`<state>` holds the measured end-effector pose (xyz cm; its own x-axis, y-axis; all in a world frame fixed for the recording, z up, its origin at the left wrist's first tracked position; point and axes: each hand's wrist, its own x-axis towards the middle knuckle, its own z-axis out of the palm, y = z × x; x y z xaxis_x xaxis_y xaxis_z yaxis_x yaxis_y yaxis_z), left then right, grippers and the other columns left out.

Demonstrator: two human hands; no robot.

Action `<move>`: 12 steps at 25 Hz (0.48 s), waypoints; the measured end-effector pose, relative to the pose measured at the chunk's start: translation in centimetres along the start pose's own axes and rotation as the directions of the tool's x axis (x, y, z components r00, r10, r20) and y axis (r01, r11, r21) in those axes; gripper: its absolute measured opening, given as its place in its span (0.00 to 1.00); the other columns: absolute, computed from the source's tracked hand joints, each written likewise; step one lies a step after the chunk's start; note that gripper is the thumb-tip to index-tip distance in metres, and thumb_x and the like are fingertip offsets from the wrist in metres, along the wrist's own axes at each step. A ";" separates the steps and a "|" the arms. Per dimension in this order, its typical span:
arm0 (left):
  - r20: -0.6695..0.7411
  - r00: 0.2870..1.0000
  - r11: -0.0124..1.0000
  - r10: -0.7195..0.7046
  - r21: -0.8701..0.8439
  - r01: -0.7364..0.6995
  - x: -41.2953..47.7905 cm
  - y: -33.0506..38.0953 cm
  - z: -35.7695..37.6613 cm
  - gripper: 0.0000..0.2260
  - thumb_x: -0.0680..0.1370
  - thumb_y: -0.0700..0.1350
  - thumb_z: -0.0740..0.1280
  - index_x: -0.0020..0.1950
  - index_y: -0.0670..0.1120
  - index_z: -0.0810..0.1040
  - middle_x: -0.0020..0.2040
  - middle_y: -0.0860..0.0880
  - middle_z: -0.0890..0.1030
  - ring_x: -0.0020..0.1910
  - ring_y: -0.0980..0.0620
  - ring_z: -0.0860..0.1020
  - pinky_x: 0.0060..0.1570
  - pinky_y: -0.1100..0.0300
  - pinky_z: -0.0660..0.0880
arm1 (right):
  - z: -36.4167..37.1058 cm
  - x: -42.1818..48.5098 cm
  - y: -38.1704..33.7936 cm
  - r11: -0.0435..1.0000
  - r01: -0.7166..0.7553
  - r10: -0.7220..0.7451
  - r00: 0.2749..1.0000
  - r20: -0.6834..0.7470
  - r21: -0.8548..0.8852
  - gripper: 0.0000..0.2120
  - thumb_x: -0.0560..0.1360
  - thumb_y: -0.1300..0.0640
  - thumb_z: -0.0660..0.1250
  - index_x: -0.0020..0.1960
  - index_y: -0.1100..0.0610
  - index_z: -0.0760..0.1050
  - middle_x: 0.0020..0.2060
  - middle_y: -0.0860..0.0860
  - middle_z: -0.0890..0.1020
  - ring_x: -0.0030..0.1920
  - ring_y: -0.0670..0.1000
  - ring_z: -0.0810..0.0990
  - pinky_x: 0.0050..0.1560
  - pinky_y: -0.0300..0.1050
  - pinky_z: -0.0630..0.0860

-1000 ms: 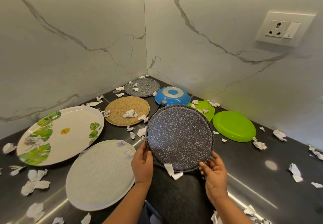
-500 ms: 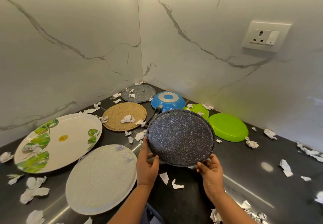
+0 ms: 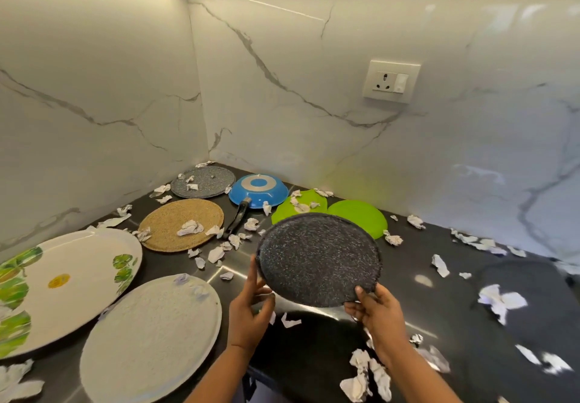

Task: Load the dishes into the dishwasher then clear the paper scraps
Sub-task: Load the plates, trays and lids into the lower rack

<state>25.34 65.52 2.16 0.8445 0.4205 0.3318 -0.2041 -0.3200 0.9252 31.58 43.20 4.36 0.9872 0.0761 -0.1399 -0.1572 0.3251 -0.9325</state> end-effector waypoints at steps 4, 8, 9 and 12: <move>-0.036 0.993 0.949 -0.111 -0.299 0.095 -4.1 1.0 1.2 0.31 0.70 0.45 0.68 0.71 0.63 0.64 0.53 0.62 0.82 0.54 0.64 0.79 0.52 0.69 0.74 | -2.0 -4.7 -0.3 0.997 0.061 -0.063 0.996 -0.058 -0.042 0.05 0.76 0.69 0.60 0.46 0.62 0.73 0.35 0.58 0.78 0.30 0.52 0.79 0.31 0.42 0.79; -0.072 0.958 0.865 -0.279 -0.452 0.218 -7.5 1.6 1.9 0.18 0.74 0.31 0.66 0.61 0.46 0.77 0.49 0.51 0.84 0.51 0.55 0.79 0.51 0.67 0.76 | -4.4 -10.0 0.6 0.997 0.064 -0.069 0.987 -0.148 -0.039 0.04 0.75 0.69 0.61 0.46 0.63 0.74 0.36 0.60 0.77 0.29 0.52 0.80 0.31 0.42 0.80; -0.060 0.949 0.848 -0.309 -0.468 0.247 -8.2 1.9 1.9 0.13 0.76 0.32 0.65 0.57 0.44 0.79 0.48 0.49 0.83 0.51 0.51 0.79 0.51 0.65 0.77 | -5.1 -11.6 0.8 0.998 0.062 -0.065 0.984 -0.163 -0.028 0.02 0.75 0.66 0.63 0.45 0.62 0.74 0.37 0.60 0.77 0.30 0.52 0.80 0.32 0.42 0.80; 0.030 0.934 0.815 -0.356 -0.480 0.326 -9.7 3.5 2.1 0.10 0.79 0.38 0.61 0.48 0.46 0.81 0.45 0.46 0.82 0.47 0.48 0.79 0.45 0.64 0.79 | -6.7 -15.7 1.0 0.998 0.064 -0.069 0.978 -0.198 -0.029 0.23 0.60 0.47 0.78 0.45 0.61 0.76 0.36 0.59 0.80 0.34 0.54 0.81 0.37 0.43 0.81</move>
<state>17.46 58.58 1.75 0.8764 0.4810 -0.0245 -0.1291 0.2837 0.9502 16.08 36.01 3.39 0.9811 -0.1350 -0.1389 -0.0927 0.3022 -0.9487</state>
